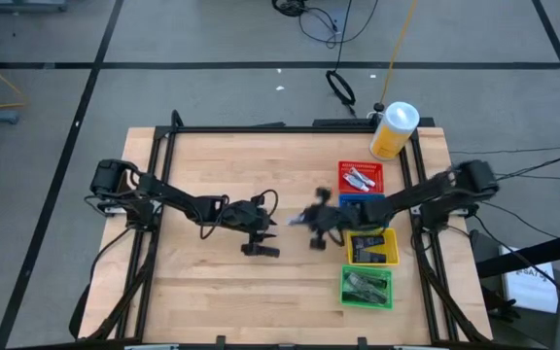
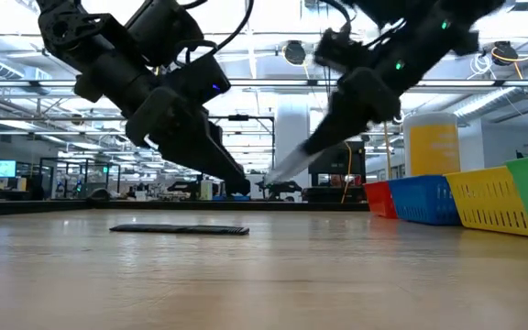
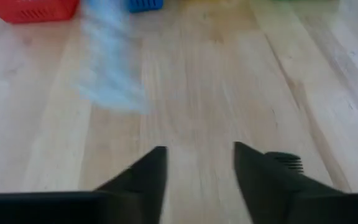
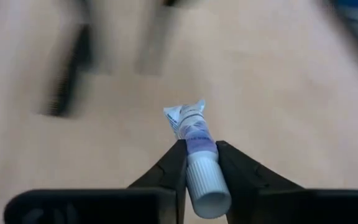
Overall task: Pick & Place Travel size toiletries
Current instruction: Put the white toothpaste into the red bin
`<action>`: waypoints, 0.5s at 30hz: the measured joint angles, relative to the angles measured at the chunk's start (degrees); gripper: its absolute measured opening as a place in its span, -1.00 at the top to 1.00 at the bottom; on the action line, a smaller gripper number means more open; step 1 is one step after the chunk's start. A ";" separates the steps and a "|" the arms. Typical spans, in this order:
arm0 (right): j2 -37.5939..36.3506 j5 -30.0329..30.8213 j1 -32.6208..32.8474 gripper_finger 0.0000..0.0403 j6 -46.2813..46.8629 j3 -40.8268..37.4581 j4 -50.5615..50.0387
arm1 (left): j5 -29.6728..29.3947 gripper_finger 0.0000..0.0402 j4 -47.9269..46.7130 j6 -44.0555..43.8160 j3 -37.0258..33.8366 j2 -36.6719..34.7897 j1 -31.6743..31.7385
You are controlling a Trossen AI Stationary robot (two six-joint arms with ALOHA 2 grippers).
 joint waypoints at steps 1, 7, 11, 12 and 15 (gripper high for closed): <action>-2.95 2.43 -0.64 0.70 0.98 0.04 -4.95 | 0.00 0.02 0.03 -0.43 0.00 0.00 0.06; -20.25 7.85 -7.83 0.70 10.07 0.00 -35.34 | 0.09 -0.50 -0.20 -4.20 0.00 0.00 -0.34; -28.85 4.48 -14.39 0.69 12.15 -3.81 -40.88 | 0.13 -0.62 -0.38 -5.23 0.00 0.00 -1.90; -30.55 2.70 -16.12 0.68 12.03 -5.49 -40.54 | 0.13 -0.63 -0.35 -5.54 0.00 0.00 -2.33; -34.30 -1.94 -21.81 0.67 11.38 -11.04 -36.56 | 0.14 -0.60 0.29 -7.03 0.00 0.00 -3.60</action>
